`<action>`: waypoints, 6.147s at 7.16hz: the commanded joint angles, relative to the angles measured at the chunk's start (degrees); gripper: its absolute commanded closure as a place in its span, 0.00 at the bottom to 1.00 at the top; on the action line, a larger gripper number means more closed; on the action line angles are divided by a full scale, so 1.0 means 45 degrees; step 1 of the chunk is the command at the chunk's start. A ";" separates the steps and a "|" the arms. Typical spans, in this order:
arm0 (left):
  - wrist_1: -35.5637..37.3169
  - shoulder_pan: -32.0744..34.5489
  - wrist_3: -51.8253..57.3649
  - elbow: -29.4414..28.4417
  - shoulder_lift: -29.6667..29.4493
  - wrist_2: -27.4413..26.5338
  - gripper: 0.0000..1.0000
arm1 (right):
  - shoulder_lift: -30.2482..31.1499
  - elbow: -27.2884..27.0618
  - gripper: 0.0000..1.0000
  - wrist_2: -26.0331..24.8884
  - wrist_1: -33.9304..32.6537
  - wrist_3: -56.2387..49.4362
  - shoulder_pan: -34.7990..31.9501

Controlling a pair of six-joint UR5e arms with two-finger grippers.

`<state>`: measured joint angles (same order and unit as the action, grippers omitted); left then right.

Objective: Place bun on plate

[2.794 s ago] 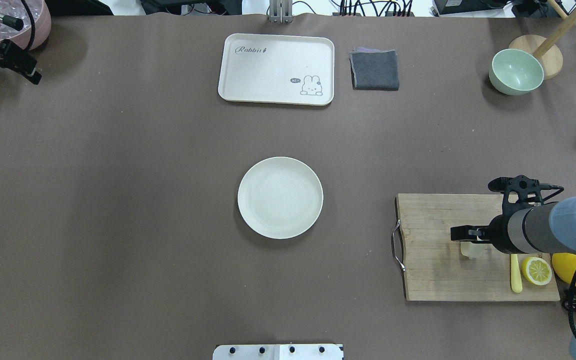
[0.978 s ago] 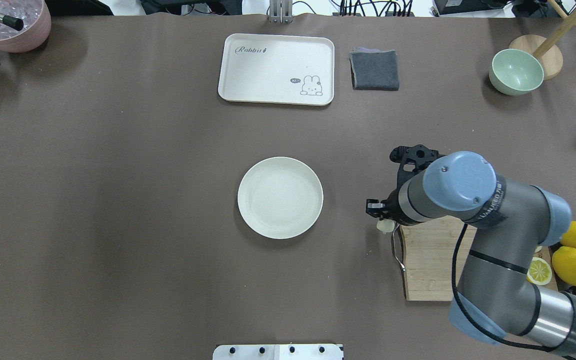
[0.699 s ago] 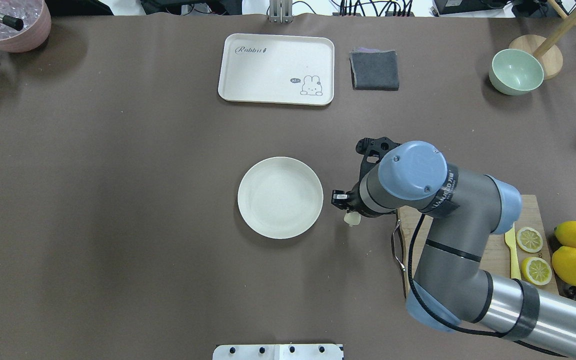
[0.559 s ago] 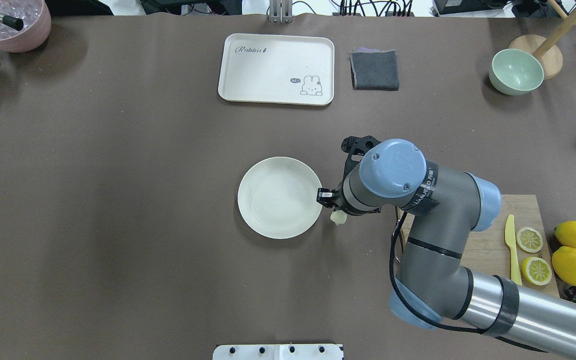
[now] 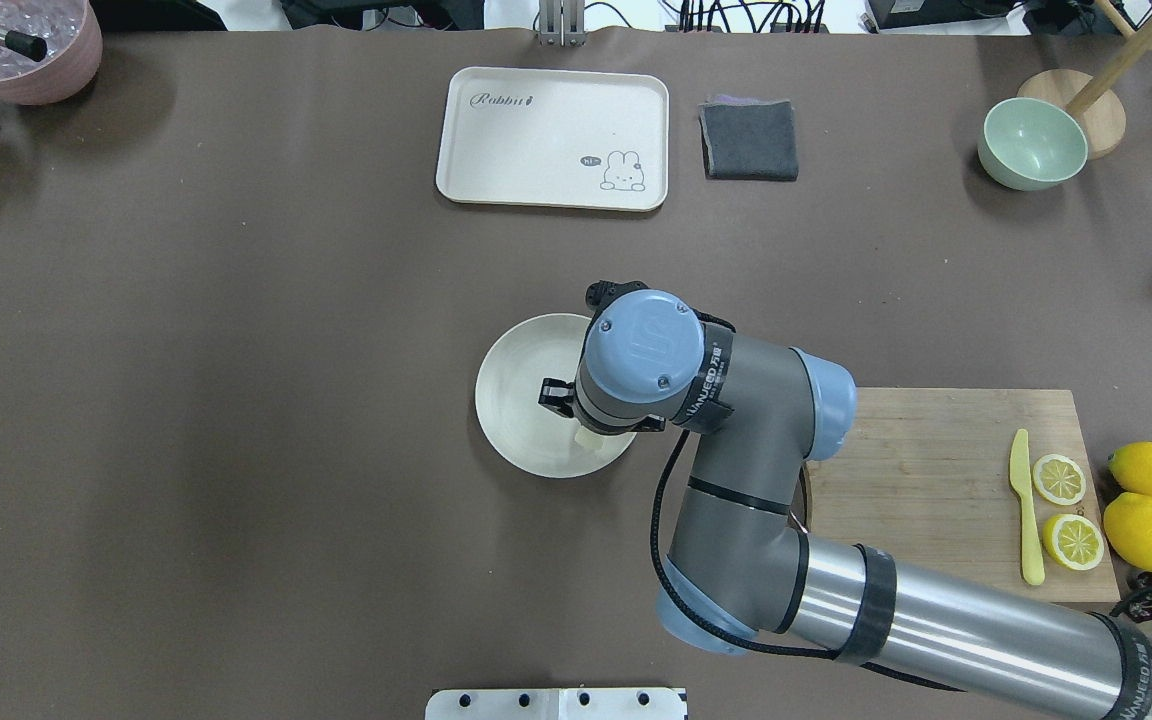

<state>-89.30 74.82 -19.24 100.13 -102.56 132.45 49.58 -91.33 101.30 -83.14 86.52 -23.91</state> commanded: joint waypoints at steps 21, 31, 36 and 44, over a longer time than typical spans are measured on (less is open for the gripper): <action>0.3671 0.4701 0.6482 -0.1136 0.2323 0.0937 0.02 | 0.8479 -0.4231 0.00 0.6239 -0.2814 -1.5876 -1.1496; 0.2600 0.4662 0.6579 -0.0747 0.2421 0.0899 0.02 | 1.1579 -0.3844 0.00 0.6511 -0.2482 -1.8798 -1.3747; 0.2031 0.4662 0.6579 -0.0824 0.2460 0.0879 0.02 | 1.1599 -0.3727 0.00 0.6513 -0.2462 -1.8934 -1.3768; 0.2050 0.4681 0.6560 -0.0844 0.2480 0.0840 0.02 | 1.1619 -0.3727 0.00 0.6649 -0.2443 -1.8934 -1.3768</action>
<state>-80.08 95.96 10.35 96.42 -91.35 136.27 101.94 -108.03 131.22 -94.16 1.32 -85.87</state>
